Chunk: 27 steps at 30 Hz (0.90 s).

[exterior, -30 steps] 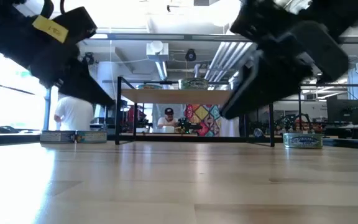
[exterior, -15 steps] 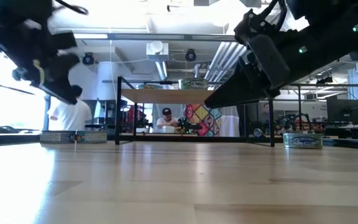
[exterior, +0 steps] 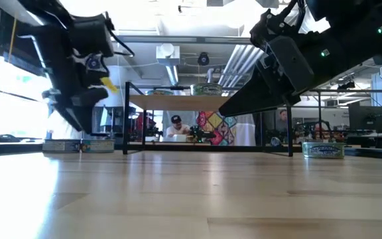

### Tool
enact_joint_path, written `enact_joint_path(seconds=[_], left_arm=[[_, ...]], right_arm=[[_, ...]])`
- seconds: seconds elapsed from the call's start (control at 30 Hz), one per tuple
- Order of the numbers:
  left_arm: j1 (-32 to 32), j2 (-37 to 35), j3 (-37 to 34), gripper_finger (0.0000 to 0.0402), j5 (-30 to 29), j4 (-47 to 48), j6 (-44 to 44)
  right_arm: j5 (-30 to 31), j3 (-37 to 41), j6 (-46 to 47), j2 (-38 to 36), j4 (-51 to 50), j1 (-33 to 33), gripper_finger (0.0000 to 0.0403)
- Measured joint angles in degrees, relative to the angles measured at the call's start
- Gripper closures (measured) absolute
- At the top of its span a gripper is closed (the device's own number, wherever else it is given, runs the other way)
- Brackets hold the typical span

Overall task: Stack canned seafood by type on shelf
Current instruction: Put the yellow tuna can and aligned with the other yellow tuna can on the shelf

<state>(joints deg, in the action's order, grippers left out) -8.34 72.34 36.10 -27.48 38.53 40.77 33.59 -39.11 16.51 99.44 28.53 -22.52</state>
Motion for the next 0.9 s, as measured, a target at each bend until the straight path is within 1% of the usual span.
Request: enact_joint_path(seconds=[0.17, 0.37, 0.63, 0.7, 0.9], left_arm=[[-6.33, 0.0, 0.0, 0.0253, -0.23, -0.39, -13.91], [-10.45, 0.02, 0.0, 0.0268, 1.14, -1.21, -26.34], [-12.06, 0.02, 0.0, 0.027, 1.39, -2.77, -45.44], [-12.17, 0.02, -0.02, 0.0266, 1.4, -3.54, -48.53], [-14.61, 0.02, -0.02, 0.0241, 1.44, -6.17, -53.72]], right_arm=[[-0.16, 0.0, 0.12, 0.0, 0.0, -0.02, 0.0247], [-0.42, 0.0, -0.47, 0.0, 0.0, -0.02, 0.0247], [-1.23, 0.0, 1.03, 0.0, -0.01, -0.02, 0.0247], [-1.23, 0.0, 1.01, 0.0, -0.02, -0.02, 0.0247], [-1.25, 0.0, 1.09, 0.0, -0.01, -0.02, 0.0247]])
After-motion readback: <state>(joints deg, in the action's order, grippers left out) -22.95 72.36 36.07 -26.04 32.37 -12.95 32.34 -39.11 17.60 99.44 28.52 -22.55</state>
